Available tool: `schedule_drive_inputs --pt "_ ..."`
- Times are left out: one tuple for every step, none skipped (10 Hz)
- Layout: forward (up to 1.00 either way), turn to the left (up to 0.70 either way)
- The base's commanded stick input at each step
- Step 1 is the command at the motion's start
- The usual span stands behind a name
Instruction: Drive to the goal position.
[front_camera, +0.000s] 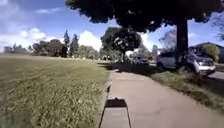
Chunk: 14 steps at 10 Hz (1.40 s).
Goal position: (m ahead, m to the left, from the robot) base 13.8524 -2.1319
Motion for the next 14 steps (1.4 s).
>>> schedule_drive_inputs --pt "1.0 0.0" --pt "1.0 0.0" --pt "1.0 0.0" --pt "1.0 0.0" --pt "1.0 0.0" --pt "1.0 0.0" --pt "1.0 0.0" --pt "1.0 0.0" --pt "1.0 0.0" --pt "1.0 0.0" --pt "1.0 0.0" --pt "1.0 0.0" --pt "1.0 0.0" --pt "1.0 0.0"
